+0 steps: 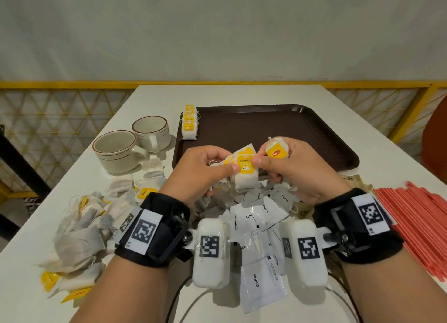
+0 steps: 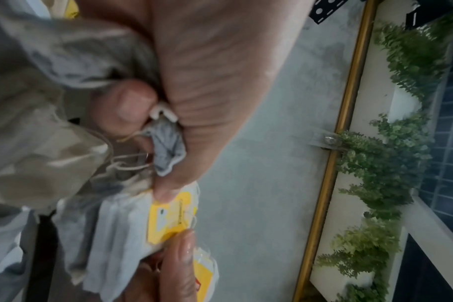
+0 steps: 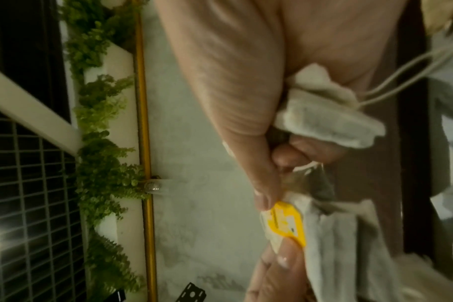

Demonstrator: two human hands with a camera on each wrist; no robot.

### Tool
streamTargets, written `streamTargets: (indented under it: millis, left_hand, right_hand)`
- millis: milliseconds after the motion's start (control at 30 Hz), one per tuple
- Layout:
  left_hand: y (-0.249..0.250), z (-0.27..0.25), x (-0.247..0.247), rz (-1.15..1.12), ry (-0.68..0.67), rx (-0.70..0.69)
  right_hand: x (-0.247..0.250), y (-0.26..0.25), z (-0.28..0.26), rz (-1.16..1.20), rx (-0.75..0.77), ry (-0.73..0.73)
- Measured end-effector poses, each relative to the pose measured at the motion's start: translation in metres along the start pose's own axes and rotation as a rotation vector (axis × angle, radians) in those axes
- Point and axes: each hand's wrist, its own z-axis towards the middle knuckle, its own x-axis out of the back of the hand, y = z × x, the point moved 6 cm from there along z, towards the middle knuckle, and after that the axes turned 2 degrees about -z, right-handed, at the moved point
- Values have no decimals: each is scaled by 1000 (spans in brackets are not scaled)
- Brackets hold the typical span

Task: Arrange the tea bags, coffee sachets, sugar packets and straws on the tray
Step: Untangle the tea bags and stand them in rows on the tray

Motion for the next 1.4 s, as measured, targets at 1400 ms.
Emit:
streamTargets:
  millis: [1400]
  left_hand:
    - [3,-2,9,-64,2,82]
  right_hand:
    - [-4,-5,-6,-72,33,-179]
